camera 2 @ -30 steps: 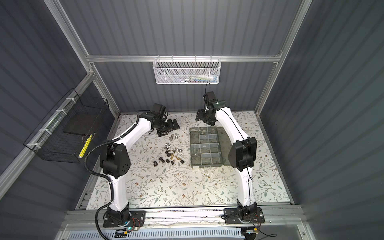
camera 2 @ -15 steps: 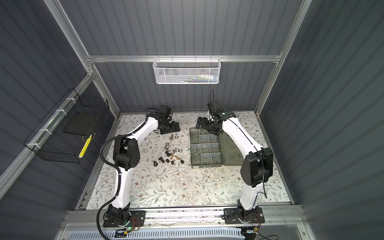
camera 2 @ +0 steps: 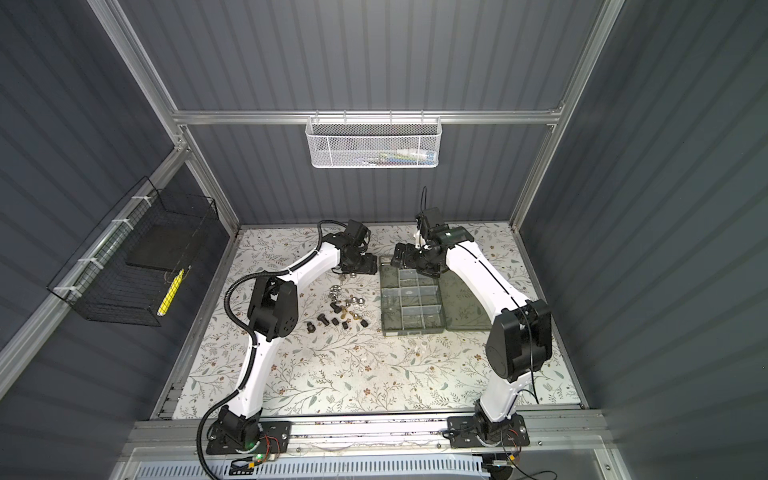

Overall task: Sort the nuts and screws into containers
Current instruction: 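Withdraw the right gripper while the left gripper moves over a silver nut, then lower the left gripper around the silver hex nut and close it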

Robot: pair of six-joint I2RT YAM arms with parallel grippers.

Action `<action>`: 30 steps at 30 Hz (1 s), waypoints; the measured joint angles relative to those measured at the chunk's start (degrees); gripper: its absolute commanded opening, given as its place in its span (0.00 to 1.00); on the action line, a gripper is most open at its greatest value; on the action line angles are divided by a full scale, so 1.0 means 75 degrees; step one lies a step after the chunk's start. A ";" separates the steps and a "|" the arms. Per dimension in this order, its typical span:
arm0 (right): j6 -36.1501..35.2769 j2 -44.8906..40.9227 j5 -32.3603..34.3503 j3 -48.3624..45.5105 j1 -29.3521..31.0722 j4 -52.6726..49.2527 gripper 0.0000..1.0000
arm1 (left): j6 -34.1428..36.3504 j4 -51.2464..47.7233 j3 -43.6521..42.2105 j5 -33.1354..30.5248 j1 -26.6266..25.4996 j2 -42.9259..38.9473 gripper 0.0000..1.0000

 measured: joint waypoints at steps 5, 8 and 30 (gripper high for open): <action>-0.0146 0.0000 -0.0052 0.0000 0.0032 -0.0015 0.99 | 0.0169 0.0009 -0.0204 -0.0280 0.0085 0.0000 0.74; -0.0204 0.0020 -0.0111 0.0009 0.0038 -0.0061 0.99 | 0.0321 0.0003 -0.0204 -0.0408 0.0119 0.0000 0.73; -0.0356 0.0484 -0.0251 0.0268 0.0140 -0.0356 0.99 | 0.1341 -0.0396 -0.0044 -0.0988 0.0137 0.0318 0.57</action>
